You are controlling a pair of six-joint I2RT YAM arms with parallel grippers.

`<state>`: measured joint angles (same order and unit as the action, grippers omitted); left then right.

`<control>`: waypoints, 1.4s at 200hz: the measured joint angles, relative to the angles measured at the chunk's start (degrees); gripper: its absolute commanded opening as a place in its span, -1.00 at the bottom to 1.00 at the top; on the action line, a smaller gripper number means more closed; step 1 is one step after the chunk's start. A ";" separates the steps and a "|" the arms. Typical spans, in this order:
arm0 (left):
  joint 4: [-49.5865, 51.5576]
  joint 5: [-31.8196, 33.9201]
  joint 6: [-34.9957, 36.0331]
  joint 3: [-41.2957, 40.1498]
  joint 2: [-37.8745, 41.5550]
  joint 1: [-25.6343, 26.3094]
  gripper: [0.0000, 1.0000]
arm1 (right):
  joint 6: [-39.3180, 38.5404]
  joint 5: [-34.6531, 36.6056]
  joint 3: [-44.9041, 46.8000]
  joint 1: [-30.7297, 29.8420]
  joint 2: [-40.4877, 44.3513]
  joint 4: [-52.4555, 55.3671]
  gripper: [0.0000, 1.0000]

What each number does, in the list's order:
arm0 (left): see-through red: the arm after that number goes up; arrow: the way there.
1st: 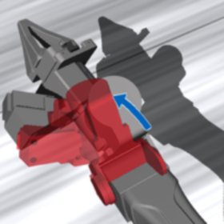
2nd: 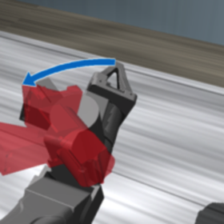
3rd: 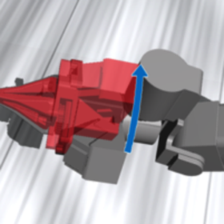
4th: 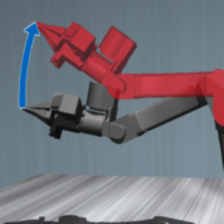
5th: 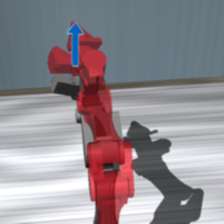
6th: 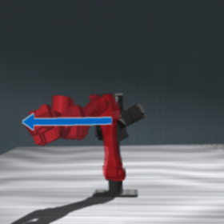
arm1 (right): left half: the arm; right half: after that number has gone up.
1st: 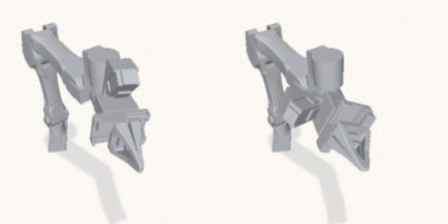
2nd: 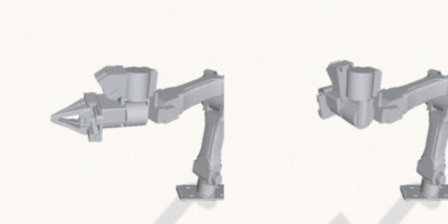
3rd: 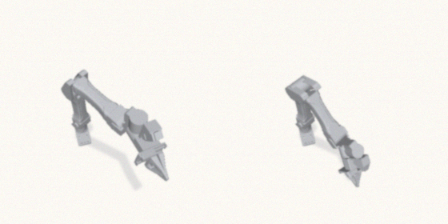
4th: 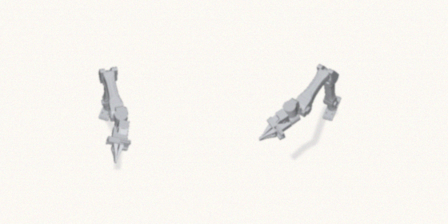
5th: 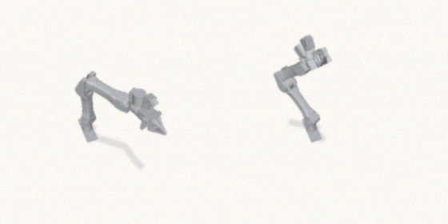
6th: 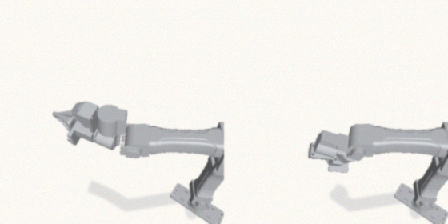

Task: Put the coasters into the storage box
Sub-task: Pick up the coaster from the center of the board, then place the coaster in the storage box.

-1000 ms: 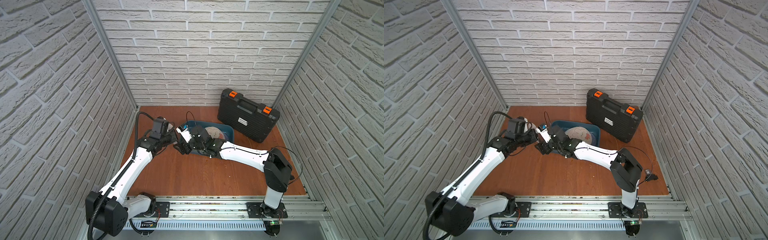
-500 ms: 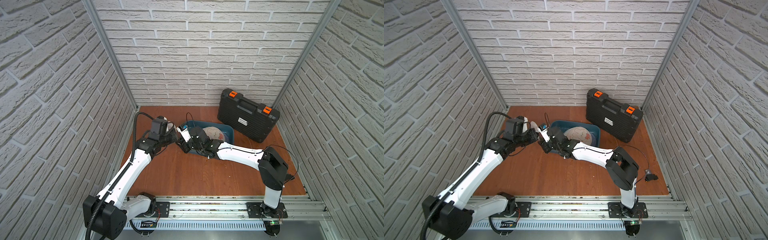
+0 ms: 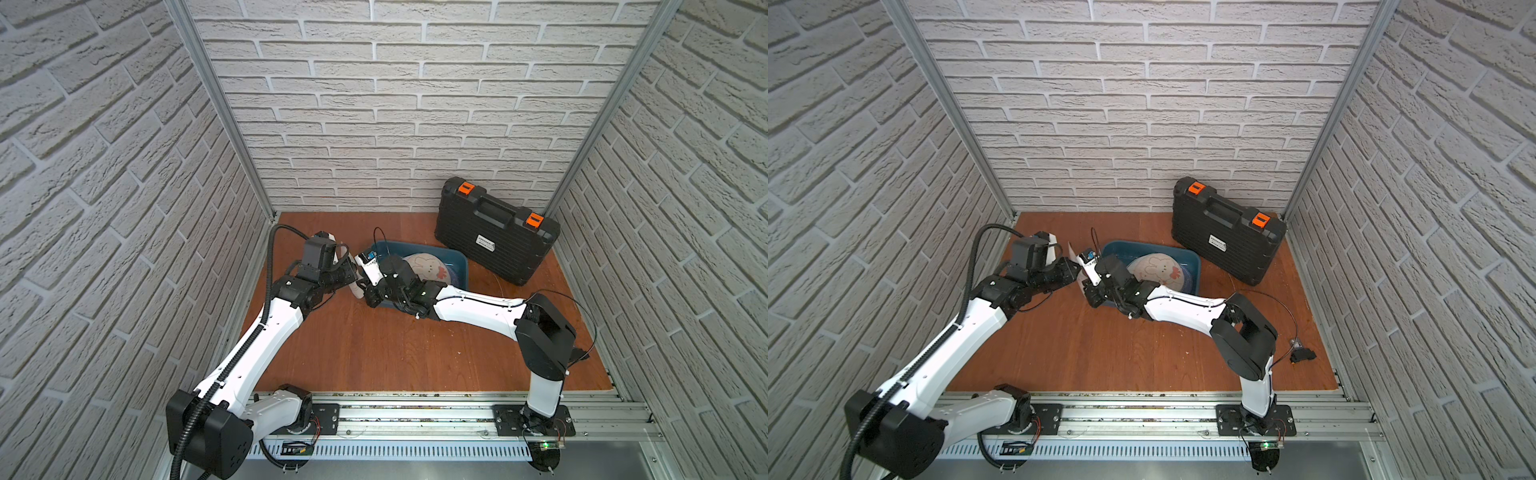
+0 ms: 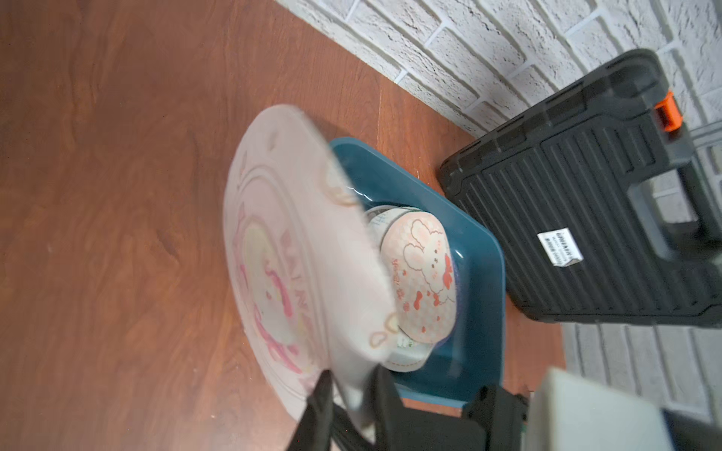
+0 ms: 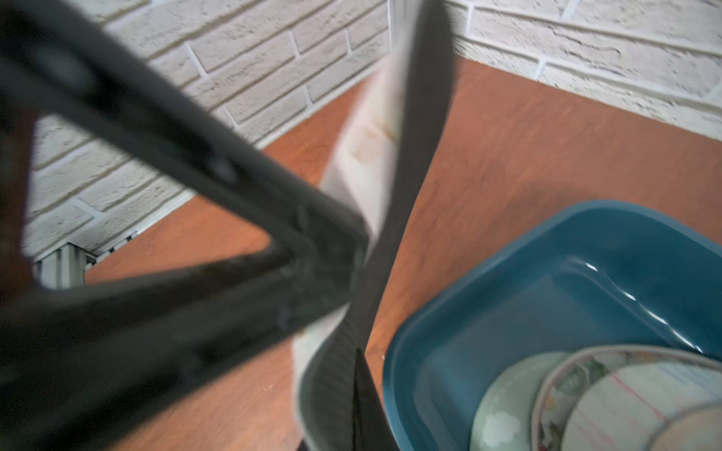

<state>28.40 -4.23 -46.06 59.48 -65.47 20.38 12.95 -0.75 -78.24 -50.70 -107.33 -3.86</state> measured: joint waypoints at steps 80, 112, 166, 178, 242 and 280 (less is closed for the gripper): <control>0.76 5.95 1.05 -2.03 4.13 0.00 0.96 | 2.99 2.62 3.15 4.63 8.98 5.38 -0.88; 0.79 7.61 1.44 -2.93 5.25 0.00 0.97 | 3.41 2.64 3.17 7.78 11.06 6.40 -0.88; 0.96 8.50 1.44 -4.28 5.22 -0.09 0.96 | 3.34 2.36 1.99 12.09 9.03 8.68 -0.88; 0.96 8.59 1.42 -4.28 5.20 -0.09 0.96 | 3.28 2.16 1.03 12.94 7.41 8.85 -0.88; 0.98 8.94 1.46 -4.28 4.66 -0.15 0.96 | 4.37 0.81 2.75 17.46 1.11 10.25 -0.88; 0.96 8.96 1.46 -4.28 3.39 -0.46 0.96 | 7.34 0.90 8.57 20.17 0.92 10.62 -0.88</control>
<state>29.36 4.73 -44.60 55.20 -62.08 19.92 20.29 0.14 -69.67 -30.52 -106.41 6.76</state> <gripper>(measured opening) 0.983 0.062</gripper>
